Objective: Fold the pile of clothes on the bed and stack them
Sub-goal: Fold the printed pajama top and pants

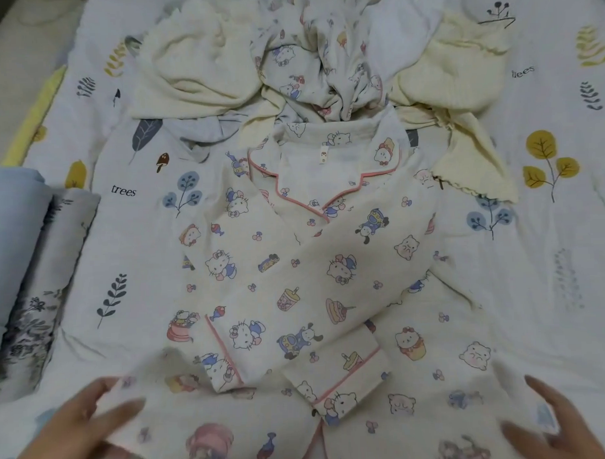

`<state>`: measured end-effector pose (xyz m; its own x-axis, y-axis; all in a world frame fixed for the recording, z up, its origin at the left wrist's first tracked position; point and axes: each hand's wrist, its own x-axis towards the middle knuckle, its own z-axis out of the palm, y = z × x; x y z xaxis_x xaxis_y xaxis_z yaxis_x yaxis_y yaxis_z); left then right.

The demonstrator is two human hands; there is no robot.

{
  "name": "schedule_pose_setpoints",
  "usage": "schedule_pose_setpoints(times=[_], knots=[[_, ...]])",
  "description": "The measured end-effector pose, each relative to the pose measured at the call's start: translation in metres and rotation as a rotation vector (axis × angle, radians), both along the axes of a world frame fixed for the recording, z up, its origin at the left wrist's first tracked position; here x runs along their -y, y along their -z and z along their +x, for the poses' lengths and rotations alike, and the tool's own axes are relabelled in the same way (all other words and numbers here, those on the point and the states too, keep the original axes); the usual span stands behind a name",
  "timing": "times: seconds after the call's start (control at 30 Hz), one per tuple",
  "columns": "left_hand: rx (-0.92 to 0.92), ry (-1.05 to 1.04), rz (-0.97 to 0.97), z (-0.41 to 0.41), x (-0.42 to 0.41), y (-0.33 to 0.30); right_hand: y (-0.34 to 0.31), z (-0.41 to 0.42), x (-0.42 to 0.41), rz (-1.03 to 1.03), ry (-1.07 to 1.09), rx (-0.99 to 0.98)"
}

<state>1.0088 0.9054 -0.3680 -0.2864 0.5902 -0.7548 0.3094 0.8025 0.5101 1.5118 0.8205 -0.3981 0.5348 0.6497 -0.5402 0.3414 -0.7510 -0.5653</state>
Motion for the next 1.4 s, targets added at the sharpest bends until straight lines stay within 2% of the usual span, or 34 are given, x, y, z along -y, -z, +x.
schedule_pose_setpoints(times=[0.07, 0.13, 0.23, 0.4, 0.5, 0.57, 0.63, 0.7, 0.83, 0.87, 1.0, 1.1, 1.2, 1.27, 1.33, 1.4], knots=[[0.09, -0.035, 0.053, 0.002, -0.024, -0.01, -0.022, -0.001, -0.035, 0.033, 0.003, -0.079], [0.161, -0.077, 0.152, 0.006, -0.06, -0.015, -0.042, 0.0, -0.055, 0.096, 0.084, -0.275], [0.327, -0.105, 0.256, 0.023, -0.119, -0.027, -0.063, 0.01, -0.114, 0.158, 0.15, -0.411], [0.433, -0.173, 0.39, 0.052, -0.217, -0.036, -0.071, 0.026, -0.208, 0.361, 0.249, -0.493], [0.443, -0.227, 0.447, 0.065, -0.263, -0.03, -0.058, 0.031, -0.258, 0.396, 0.432, -0.594], [0.431, -0.252, 0.46, 0.073, -0.282, -0.018, -0.044, 0.029, -0.282, 0.406, 0.466, -0.591], [0.354, -0.198, 0.434, 0.08, -0.29, 0.002, -0.029, 0.021, -0.294, 0.382, 0.393, -0.545], [0.183, -0.089, 0.398, 0.085, -0.289, 0.023, -0.01, 0.013, -0.294, 0.305, 0.317, -0.442], [-0.401, 0.156, 0.371, 0.086, -0.269, 0.056, 0.028, 0.003, -0.274, 0.114, 0.157, 0.019], [-0.494, 0.171, 0.353, 0.083, -0.263, 0.062, 0.034, 0.001, -0.266, 0.088, 0.129, 0.08], [-0.434, 0.136, 0.263, 0.08, -0.254, 0.073, 0.048, -0.002, -0.258, 0.037, 0.018, 0.132], [-0.374, 0.107, 0.402, 0.083, -0.267, 0.07, 0.047, 0.001, -0.27, 0.142, -0.09, 0.271], [-0.408, -0.043, 0.745, 0.081, -0.286, 0.062, 0.038, 0.013, -0.284, 0.412, 0.102, 0.422], [-0.452, -0.109, 0.898, 0.083, -0.3, 0.052, 0.032, 0.018, -0.294, 0.567, 0.251, 0.413], [-0.486, -0.14, 0.922, 0.085, -0.31, 0.052, 0.034, 0.018, -0.304, 0.579, 0.32, 0.414], [-0.554, -0.088, 0.836, 0.09, -0.318, 0.062, 0.042, 0.012, -0.311, 0.479, 0.302, 0.427]])
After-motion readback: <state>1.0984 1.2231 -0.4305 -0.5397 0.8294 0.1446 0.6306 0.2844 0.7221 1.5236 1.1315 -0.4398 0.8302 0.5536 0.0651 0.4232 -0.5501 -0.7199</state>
